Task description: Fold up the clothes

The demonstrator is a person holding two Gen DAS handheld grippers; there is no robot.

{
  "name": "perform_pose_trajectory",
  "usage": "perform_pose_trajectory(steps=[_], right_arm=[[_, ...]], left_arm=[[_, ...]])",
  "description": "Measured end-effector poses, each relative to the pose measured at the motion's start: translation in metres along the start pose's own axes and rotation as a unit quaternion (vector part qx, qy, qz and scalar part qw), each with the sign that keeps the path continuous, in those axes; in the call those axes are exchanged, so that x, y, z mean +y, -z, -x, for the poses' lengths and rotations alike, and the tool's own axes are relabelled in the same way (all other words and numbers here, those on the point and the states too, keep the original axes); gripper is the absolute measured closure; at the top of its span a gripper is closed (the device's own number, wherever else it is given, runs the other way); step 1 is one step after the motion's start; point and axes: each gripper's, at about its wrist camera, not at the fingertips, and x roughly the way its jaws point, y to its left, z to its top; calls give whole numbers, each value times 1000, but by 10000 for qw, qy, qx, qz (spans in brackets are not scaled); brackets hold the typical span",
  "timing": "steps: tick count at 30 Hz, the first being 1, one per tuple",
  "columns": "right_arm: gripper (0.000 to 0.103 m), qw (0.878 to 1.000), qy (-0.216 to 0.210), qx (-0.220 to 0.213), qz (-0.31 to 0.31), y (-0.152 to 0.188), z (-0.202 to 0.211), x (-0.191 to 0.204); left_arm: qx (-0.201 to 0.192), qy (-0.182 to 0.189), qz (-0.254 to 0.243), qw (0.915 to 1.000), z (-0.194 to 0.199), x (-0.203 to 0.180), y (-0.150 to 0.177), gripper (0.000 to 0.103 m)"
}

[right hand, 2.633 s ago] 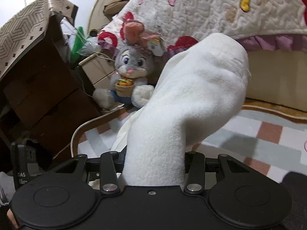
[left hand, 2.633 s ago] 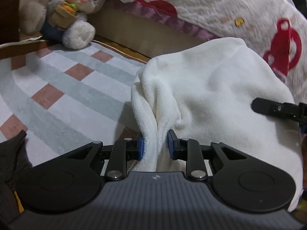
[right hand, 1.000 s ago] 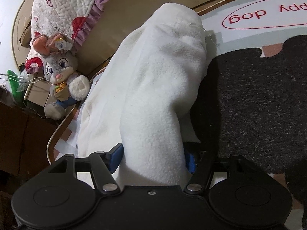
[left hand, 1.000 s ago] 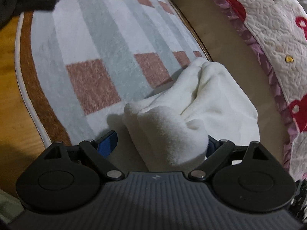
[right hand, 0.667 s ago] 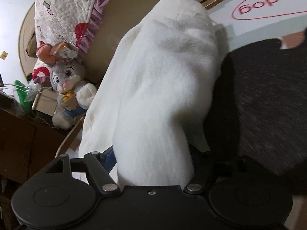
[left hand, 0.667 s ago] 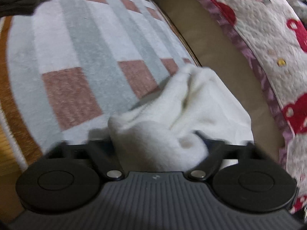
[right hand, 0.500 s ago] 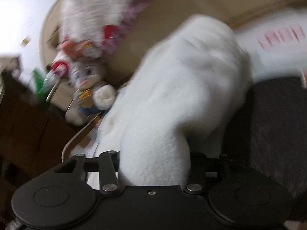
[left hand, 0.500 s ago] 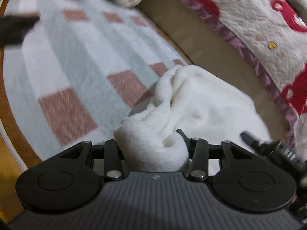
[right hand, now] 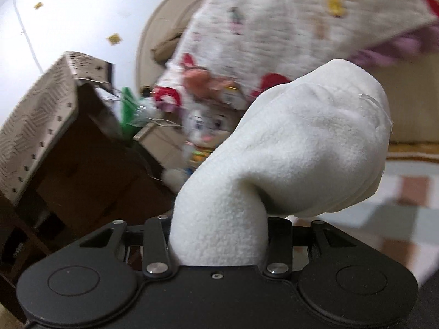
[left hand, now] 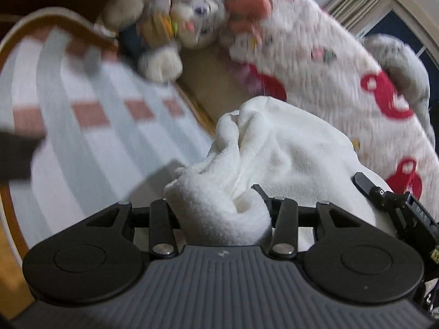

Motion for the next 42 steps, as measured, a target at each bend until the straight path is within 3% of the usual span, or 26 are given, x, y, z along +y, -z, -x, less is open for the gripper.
perform_pose_trajectory(steps=[6, 8, 10, 11, 13, 14, 19, 22, 24, 26, 27, 28, 29, 31, 34, 35, 36, 37, 40, 42], right_arm=[[55, 9975, -612, -334, 113, -13, -87, 11], [47, 9972, -646, -364, -135, -17, -124, -3], [34, 9989, -37, -102, -456, -14, -168, -33], [32, 9963, 628, 120, -582, -8, -191, -53], [32, 9811, 1607, 707, -814, 6, -218, -86], [34, 9772, 1710, 831, -941, 13, -221, -97], [33, 9728, 1241, 898, -1735, 49, -197, -127], [31, 9723, 813, 976, -1961, 71, -177, -129], [28, 9726, 582, 1059, -1987, 81, -169, -128], [27, 9726, 446, 1121, -1988, 88, -169, -125], [26, 9722, 401, 1148, -2001, 90, -172, -124], [20, 9718, 356, 1176, -2014, 93, -175, -122], [17, 9718, 378, 1171, -2012, 95, -178, -121], [14, 9764, 471, 1073, -1812, 95, -184, -114], [15, 9743, 632, 1109, -1856, 96, -199, -103], [33, 9721, 612, 1144, -1953, 98, -201, -99], [34, 9705, 627, 1063, -2072, 97, -200, -94], [42, 9688, 658, 949, -2193, 95, -198, -88], [44, 9737, 434, 701, -2126, 90, -193, -73], [41, 9865, 729, 1109, -956, 95, -205, -59]], left_arm=[[-284, -279, -494, 9980, -33, 25, -88, 59], [-299, -504, -542, 9968, -58, 42, -109, 39], [-429, -971, -180, 9942, -79, 70, -117, 30], [-412, -1224, 25, 9916, -86, 84, -114, 30], [-182, -1423, -15, 9897, -95, 99, -108, 30], [-104, -1518, 8, 9884, -97, 104, -103, 30], [433, -1348, 194, 9897, -102, 108, -80, 30], [839, -1436, -170, 9859, -107, 95, -64, 29], [924, -1466, -181, 9847, -113, 95, -58, 29], [716, -1543, -256, 9851, -116, 100, -57, 29], [577, -1597, -266, 9851, -118, 102, -58, 31], [450, -1599, -253, 9858, -120, 106, -60, 42], [370, -1536, -200, 9872, -122, 111, -62, 60], [279, -1357, -84, 9903, -126, 115, -67, 76], [-33, -1500, -665, 9864, -128, 99, -71, 82], [-142, -1553, -913, 9835, -128, 92, -72, 83], [-293, -1561, -1117, 9810, -125, 84, -74, 83], [-459, -1537, -1221, 9795, -122, 79, -77, 83], [-589, -1483, -931, 9828, -113, 87, -88, 83], [-425, -1616, -430, 9850, -120, 103, -89, 82]])
